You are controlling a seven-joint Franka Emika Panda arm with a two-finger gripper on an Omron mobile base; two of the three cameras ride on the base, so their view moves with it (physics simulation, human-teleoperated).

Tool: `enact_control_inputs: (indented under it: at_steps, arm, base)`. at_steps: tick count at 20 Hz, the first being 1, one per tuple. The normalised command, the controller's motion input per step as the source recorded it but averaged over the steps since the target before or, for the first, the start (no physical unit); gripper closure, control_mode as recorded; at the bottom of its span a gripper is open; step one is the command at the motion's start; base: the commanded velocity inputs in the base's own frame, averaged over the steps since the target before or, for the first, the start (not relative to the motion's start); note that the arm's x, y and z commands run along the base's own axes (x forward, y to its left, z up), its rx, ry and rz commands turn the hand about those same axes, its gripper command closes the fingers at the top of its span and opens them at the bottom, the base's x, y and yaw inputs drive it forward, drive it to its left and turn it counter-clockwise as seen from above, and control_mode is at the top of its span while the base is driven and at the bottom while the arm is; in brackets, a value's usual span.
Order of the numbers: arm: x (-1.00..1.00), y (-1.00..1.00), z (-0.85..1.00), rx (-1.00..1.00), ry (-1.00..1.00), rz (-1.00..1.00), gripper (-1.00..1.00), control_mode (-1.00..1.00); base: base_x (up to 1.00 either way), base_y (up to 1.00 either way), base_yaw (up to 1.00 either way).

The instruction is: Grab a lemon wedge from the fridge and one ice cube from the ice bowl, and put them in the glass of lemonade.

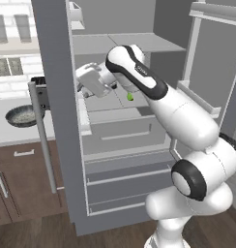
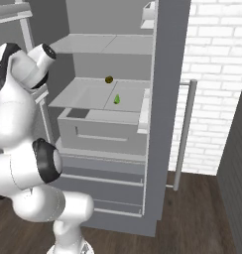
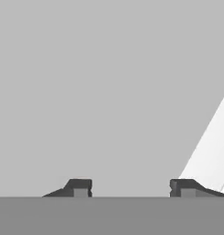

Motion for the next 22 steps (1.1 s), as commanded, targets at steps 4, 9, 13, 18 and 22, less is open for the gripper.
enact_control_inputs:
  at_steps: [4, 9, 13, 18, 22]
  arm:
    - [-0.56, 0.10, 0.30, -0.03, 0.00, -0.02, -1.00, -1.00]
    - [-0.60, -0.79, 0.07, 0.00, -0.03, -0.24, -1.00, -1.00]
    - [-0.67, -0.98, 0.00, -0.01, -0.04, -0.34, -1.00, -1.00]
    - [-0.35, -0.92, 0.00, -0.19, 0.00, -0.39, -1.00, -1.00]
    - [-0.11, -0.92, 0.00, -0.37, 0.01, -0.42, -1.00, -1.00]
  base:
    - [0.00, 0.00, 0.00]
    - [0.00, 0.00, 0.00]
    - [0.00, 0.00, 0.00]
    - [0.00, 0.00, 0.00]
    - [0.00, 0.00, 0.00]
